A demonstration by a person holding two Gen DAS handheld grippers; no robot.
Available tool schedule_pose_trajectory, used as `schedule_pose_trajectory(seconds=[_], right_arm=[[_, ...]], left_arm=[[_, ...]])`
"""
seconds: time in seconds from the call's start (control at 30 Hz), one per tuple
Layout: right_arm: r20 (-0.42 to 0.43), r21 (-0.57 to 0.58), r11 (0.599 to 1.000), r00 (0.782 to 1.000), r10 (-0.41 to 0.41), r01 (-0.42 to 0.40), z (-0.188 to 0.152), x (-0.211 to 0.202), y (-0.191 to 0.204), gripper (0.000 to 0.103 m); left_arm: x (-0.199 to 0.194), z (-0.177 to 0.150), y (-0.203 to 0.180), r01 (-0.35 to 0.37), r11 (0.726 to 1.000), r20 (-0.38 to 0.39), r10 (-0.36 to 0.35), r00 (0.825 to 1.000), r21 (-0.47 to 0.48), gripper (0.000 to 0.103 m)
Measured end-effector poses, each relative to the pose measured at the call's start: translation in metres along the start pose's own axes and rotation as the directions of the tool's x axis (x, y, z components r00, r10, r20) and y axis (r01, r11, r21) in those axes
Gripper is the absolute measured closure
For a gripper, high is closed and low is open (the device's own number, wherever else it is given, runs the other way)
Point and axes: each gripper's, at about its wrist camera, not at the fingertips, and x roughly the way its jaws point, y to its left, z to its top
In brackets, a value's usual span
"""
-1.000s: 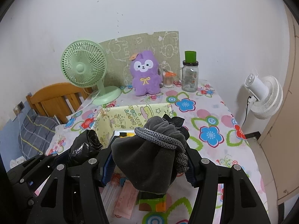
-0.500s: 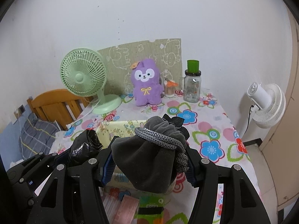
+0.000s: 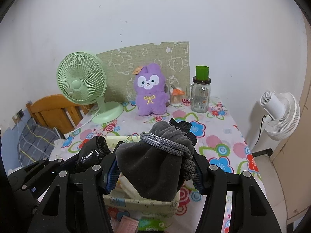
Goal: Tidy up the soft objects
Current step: 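Lower umbrella into box with left tool while right tool lowers grey pouch in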
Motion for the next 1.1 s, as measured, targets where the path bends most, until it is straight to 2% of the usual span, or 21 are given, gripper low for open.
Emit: schedule_pose_trajectory(seconds=[0.43,0.57,0.67,0.7,0.8,0.93,1.1], right_arm=[[-0.053,0.007,1.000,0.999,0.007,-0.006,0.008,0.049,-0.013,0.039],[-0.083,0.009,1.000,0.997,0.008,-0.008,0.006,0.066,-0.015,0.039],[-0.102,0.009,1.000,0.995,0.010,-0.009,0.004,0.077,-0.017,0.039],[-0.105,0.009,1.000,0.994,0.010,-0.009,0.004,0.080,-0.017,0.039],[-0.116,0.002,1.000,0.993,0.015,-0.015,0.002,0.088,-0.016,0.039],[-0.130,-0.002,0.999,0.991,0.034,-0.034,0.001,0.098,-0.012,0.039],[-0.165,-0.011,0.999,0.985,0.045,-0.048,-0.003,0.112,-0.007,0.039]], left_arm=[[0.048,0.006,0.006,0.025,0.999,-0.050,-0.026,0.998,-0.023,0.064],[0.069,0.004,0.010,0.031,0.999,-0.092,-0.034,0.995,-0.042,0.064],[0.077,0.001,0.013,0.025,0.999,-0.110,-0.030,0.994,-0.045,0.060],[0.078,0.001,0.015,0.020,0.998,-0.114,-0.026,0.993,-0.052,0.058],[0.078,0.000,0.017,0.009,0.998,-0.112,-0.015,0.994,-0.056,0.039],[0.078,-0.003,0.015,-0.012,1.000,-0.113,0.009,0.994,-0.021,0.022],[0.086,-0.006,0.021,-0.036,0.999,-0.150,0.032,0.988,-0.023,0.019]])
